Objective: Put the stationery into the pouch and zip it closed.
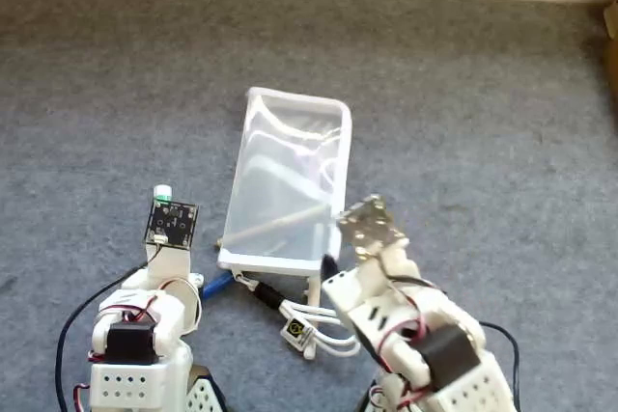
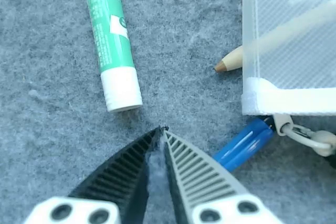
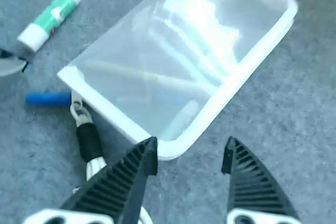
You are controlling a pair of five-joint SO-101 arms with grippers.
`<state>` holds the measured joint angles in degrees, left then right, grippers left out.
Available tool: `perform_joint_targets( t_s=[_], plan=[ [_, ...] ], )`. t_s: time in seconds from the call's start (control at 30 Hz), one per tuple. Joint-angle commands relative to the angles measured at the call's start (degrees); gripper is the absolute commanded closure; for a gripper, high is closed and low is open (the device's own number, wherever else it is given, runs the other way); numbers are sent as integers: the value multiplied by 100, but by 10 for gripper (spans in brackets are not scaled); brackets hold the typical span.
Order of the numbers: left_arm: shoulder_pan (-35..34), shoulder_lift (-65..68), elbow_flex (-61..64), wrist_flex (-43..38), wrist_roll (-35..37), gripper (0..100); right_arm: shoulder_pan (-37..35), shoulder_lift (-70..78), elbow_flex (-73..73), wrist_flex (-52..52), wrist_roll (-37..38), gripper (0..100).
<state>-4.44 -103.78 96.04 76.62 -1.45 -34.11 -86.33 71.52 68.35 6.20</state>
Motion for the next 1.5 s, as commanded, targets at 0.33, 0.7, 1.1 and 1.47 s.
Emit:
perform_joint_targets(
  t_s=[0.33, 0.7, 1.1, 1.47],
  plan=[
    [-31, -31, 110, 26, -35, 993, -1859, 2167, -505, -514, -659, 796],
    [-31, -31, 110, 26, -35, 993, -1877, 3538, -13, -1763, -659, 796],
    [-31, -31, 110, 26, -35, 993, -1886, 4259, 22, -1833, -624, 797],
    [-31, -31, 110, 26, -35, 993, -1842, 4391, -277, -989, -123, 994]
  ],
)
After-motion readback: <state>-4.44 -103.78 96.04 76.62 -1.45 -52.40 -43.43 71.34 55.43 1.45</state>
